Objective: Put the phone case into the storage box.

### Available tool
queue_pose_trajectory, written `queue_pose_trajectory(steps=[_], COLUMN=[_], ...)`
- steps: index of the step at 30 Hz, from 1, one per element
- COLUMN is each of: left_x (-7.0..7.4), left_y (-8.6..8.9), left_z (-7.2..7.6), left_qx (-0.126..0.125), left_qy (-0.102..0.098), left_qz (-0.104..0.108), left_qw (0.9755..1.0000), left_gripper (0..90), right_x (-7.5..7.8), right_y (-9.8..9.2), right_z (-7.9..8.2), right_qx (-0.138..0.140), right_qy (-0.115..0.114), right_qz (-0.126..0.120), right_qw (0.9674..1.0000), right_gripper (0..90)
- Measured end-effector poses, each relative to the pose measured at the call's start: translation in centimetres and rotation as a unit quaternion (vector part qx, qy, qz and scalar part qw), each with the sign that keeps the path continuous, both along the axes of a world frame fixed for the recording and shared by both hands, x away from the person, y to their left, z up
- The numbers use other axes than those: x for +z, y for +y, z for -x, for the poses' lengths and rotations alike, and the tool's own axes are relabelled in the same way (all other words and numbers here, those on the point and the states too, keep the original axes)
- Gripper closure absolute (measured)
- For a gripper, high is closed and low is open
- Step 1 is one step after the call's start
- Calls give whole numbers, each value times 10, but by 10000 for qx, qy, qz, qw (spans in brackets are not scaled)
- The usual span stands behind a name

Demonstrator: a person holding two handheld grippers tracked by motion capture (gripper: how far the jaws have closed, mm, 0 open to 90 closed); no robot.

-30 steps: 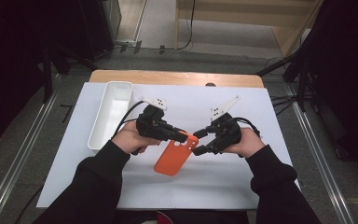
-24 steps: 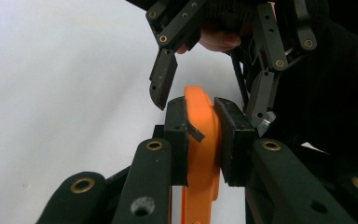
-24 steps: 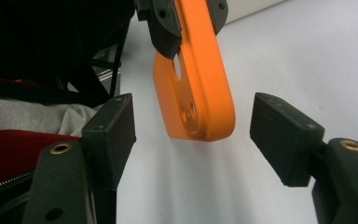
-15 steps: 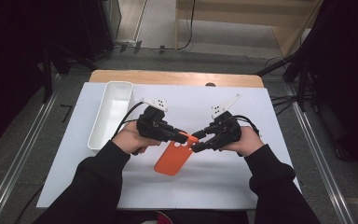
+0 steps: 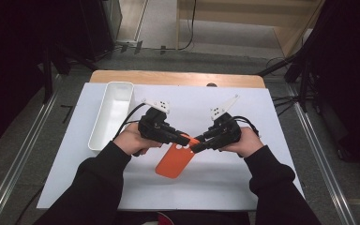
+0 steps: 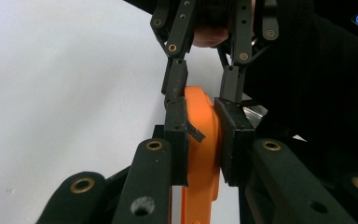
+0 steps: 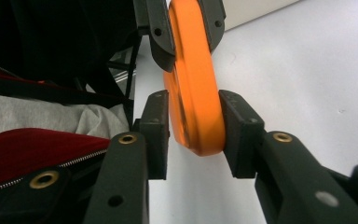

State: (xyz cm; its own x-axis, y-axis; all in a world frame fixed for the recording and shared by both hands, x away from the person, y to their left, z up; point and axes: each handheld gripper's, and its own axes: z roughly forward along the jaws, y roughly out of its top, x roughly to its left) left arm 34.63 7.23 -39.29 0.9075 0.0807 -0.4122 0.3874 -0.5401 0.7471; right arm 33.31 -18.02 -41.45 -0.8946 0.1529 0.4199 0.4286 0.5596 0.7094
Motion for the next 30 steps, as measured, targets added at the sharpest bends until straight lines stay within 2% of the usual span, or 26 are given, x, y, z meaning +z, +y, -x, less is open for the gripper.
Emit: queue_pose_trajectory(steps=[9,12,18,24,27,30], left_x=[-1,-1,-3,-3,-3,-3], left_y=[-1,-1,0,0,1,1], left_z=[2,2,1,1,1,1], left_qx=[-128,-148,-250,-251,-297,-236], left_qy=[-51,-6,-95,-132,-211,-230], left_qz=[53,54,34,75,104,132], left_qw=[9999,9999,9996,9996,9993,9994], left_gripper=[762,762,760,742,737,728], right_x=[-1,-1,-1,2,2,4], right_y=[-1,0,2,2,3,3], right_z=[-1,0,0,1,1,2], right_qx=[141,200,320,293,316,275], right_qy=[-19,-32,-94,-112,-83,-98], right_qz=[-41,-63,59,74,88,88], right_qw=[9999,9998,9994,9995,9994,9995], right_gripper=[720,729,741,747,749,750])
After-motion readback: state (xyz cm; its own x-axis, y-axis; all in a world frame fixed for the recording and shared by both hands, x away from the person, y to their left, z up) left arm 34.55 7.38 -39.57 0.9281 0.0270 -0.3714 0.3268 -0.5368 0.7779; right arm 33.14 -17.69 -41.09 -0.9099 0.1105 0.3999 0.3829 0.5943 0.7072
